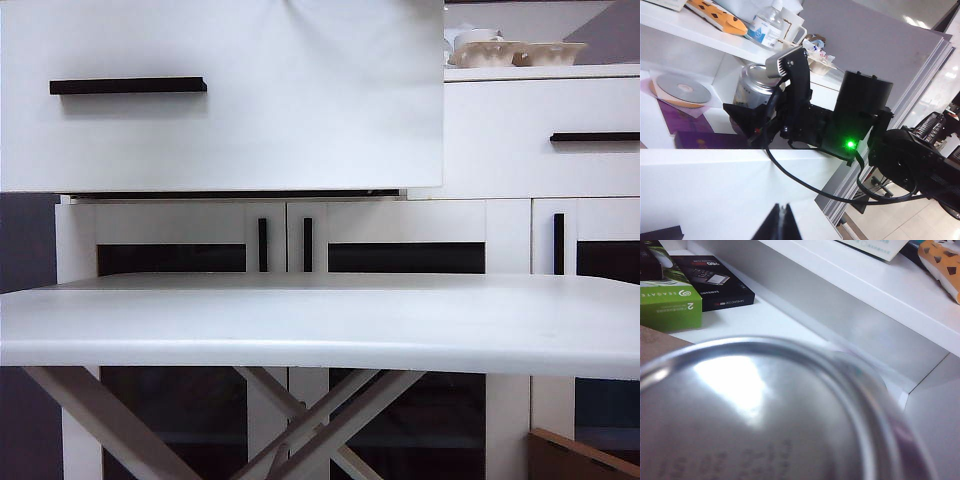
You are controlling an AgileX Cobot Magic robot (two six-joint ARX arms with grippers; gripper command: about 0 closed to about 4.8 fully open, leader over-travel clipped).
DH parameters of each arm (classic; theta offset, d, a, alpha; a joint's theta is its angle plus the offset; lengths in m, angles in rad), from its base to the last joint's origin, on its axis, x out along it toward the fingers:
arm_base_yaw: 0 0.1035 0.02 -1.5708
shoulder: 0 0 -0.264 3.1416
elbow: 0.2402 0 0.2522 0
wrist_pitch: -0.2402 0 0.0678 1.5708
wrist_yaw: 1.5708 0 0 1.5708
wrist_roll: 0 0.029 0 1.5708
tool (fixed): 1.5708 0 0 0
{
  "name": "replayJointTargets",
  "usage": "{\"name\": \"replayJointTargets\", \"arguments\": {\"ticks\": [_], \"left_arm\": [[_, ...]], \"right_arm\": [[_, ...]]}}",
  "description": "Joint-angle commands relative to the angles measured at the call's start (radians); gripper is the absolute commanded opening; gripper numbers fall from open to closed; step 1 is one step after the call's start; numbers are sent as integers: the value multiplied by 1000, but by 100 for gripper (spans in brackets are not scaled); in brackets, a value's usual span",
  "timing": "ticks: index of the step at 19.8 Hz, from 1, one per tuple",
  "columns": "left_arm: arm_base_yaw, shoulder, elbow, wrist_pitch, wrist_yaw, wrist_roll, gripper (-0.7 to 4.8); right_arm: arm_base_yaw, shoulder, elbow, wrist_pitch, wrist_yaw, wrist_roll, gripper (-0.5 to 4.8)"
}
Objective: Pick up a can of beer from the white table, open the left drawer, place the beer inside the drawer, and finally close the drawer.
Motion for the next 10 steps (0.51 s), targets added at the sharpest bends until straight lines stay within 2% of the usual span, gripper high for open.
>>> {"name": "replayJointTargets", "arguments": {"ticks": [1, 5, 6, 10], "left_arm": [[0, -3, 3, 11, 4, 1, -5], [0, -3, 3, 11, 3, 1, -5], [0, -3, 3, 11, 3, 2, -5], [0, -3, 3, 11, 1, 4, -5]], "right_arm": [[2, 0, 5, 3, 0, -14, 407], [2, -2, 5, 5, 1, -14, 407], [2, -2, 5, 10, 1, -14, 386], [2, -39, 5, 76, 23, -15, 177]]}}
